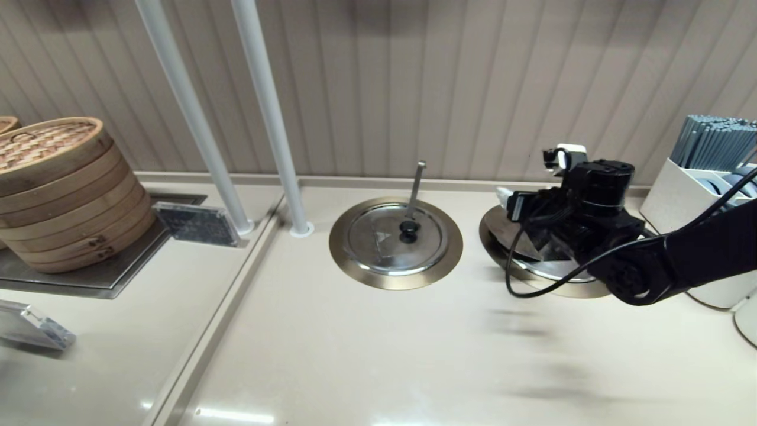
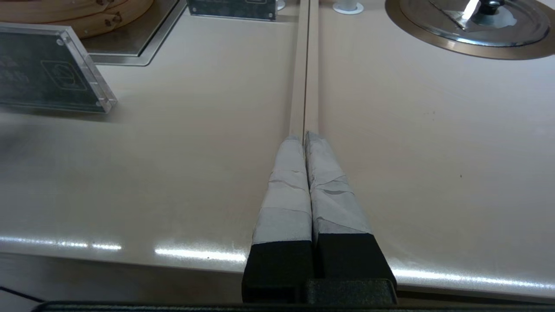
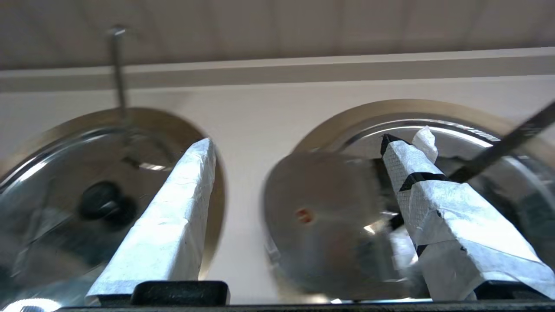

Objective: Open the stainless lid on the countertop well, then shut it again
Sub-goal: Stir with a spoon

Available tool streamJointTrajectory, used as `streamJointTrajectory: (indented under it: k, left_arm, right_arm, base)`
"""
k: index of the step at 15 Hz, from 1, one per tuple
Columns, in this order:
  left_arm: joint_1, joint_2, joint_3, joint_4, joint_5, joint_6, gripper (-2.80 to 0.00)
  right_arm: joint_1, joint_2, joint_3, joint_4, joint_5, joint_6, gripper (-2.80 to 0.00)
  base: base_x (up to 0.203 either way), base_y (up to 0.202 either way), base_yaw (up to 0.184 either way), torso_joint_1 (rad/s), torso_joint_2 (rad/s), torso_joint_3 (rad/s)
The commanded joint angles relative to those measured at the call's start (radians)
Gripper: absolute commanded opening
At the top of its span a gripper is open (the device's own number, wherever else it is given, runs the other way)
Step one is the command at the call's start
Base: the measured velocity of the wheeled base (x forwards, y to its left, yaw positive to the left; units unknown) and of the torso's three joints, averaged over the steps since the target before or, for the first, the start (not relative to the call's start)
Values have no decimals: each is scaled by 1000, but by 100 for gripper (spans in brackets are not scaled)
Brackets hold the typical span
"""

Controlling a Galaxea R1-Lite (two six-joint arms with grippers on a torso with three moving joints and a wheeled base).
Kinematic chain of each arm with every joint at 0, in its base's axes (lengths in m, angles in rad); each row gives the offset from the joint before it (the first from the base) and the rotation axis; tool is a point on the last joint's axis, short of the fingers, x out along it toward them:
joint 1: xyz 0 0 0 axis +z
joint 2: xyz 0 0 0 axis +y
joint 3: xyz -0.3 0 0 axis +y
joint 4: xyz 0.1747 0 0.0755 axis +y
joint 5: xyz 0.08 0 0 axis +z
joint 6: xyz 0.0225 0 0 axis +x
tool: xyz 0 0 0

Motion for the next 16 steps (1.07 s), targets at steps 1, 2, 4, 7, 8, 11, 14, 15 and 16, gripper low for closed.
streamJointTrajectory:
  k: [1,2,4,7,8,11,14,15,16]
  left_arm:
    - [0,0,0,0,0,0,-280]
    - [0,0,0,-1,0,0,-280]
    - [0,0,0,-1,0,0,-280]
    - [0,0,-1,1,0,0,-280]
    - [0,0,0,1,0,0,-280]
    - [0,0,0,1,0,0,-280]
    - [0,0,-1,0,0,0,-280]
    - [0,0,0,0,0,0,-280]
    - [0,0,0,1,0,0,-280]
  right_arm:
    - [-160,18,-96,83,11,5,0]
    - [-215,38,-142,145,33,8,0]
    - [-276,101,-215,213,65,15,0]
    - [-305,174,-243,275,90,28,0]
    - [-306,191,-246,279,115,42,0]
    - [-309,242,-324,293,122,46,0]
    - [-320,306,-415,333,123,47,0]
    - [-322,331,-449,335,124,47,0]
    - [-324,356,-486,337,123,47,0]
  base:
    - [0,0,0,0,0,0]
    - [0,0,0,0,0,0]
    - [0,0,0,0,0,0]
    - [0,0,0,0,0,0]
    - [0,0,0,0,0,0]
    - [0,0,0,0,0,0]
    - [0,0,0,0,0,0]
    - [0,0,0,0,0,0]
    - [0,0,0,0,0,0]
